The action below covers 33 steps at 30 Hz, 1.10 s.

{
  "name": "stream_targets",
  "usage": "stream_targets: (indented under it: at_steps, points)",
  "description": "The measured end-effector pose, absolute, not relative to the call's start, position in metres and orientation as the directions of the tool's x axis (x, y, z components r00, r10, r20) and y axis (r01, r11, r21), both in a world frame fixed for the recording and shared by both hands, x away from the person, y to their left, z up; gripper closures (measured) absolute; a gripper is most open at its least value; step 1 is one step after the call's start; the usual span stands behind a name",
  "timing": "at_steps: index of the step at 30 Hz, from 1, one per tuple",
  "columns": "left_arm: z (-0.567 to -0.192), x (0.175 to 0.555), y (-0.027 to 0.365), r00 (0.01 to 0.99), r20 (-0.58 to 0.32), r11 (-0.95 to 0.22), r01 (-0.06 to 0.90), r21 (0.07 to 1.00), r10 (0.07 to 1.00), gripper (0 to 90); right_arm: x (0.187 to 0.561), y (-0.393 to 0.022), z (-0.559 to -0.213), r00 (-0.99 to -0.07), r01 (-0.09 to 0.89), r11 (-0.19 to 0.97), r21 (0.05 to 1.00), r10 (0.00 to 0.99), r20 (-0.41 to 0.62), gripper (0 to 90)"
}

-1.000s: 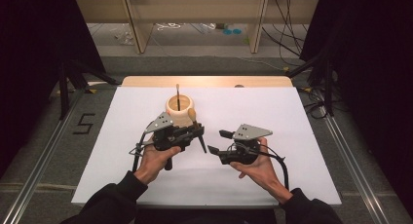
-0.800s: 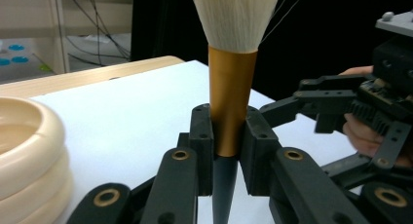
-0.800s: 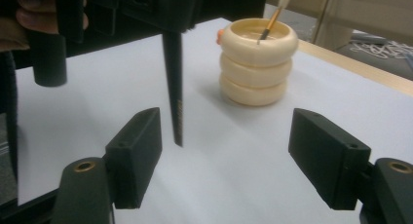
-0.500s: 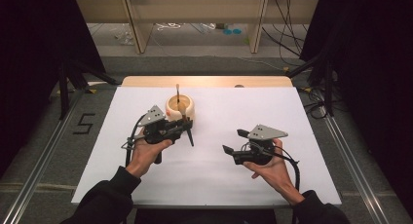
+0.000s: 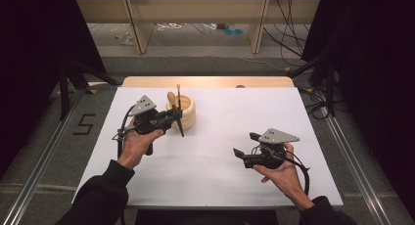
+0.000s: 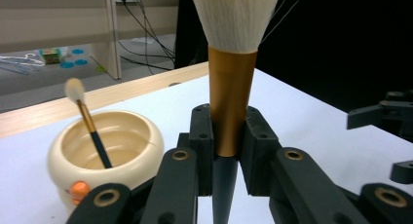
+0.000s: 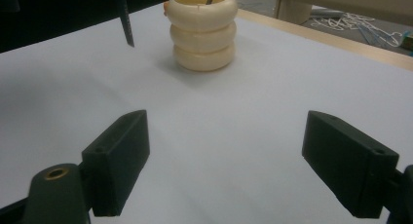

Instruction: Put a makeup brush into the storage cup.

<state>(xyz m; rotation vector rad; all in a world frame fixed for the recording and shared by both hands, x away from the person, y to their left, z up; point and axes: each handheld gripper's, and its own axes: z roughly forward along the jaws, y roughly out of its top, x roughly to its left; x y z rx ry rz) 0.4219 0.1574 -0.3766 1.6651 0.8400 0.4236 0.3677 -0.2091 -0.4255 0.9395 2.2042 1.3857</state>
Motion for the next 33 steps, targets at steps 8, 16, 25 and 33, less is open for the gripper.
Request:
stream_targets:
  at_steps: [8,16,25,33]
  points:
    - [-0.361,0.433,0.167,0.657,-0.145,-0.074,0.294,0.953,0.740,77.4,0.364,-0.213,-0.428,-0.705,0.336,0.288,0.897,0.708,0.038,18.1]
    - [-0.349,0.446,0.171,0.636,-0.130,-0.079,0.290,0.954,0.761,77.4,0.360,-0.216,-0.428,-0.705,0.347,0.295,0.890,0.708,0.040,18.3]
    - [-0.338,0.466,0.169,0.616,-0.113,-0.081,0.279,0.957,0.780,77.4,0.360,-0.217,-0.429,-0.703,0.354,0.295,0.888,0.710,0.044,18.5]
    - [-0.334,0.482,0.166,0.593,-0.111,-0.069,0.272,0.960,0.798,77.4,0.360,-0.217,-0.429,-0.701,0.349,0.293,0.890,0.712,0.041,18.5]
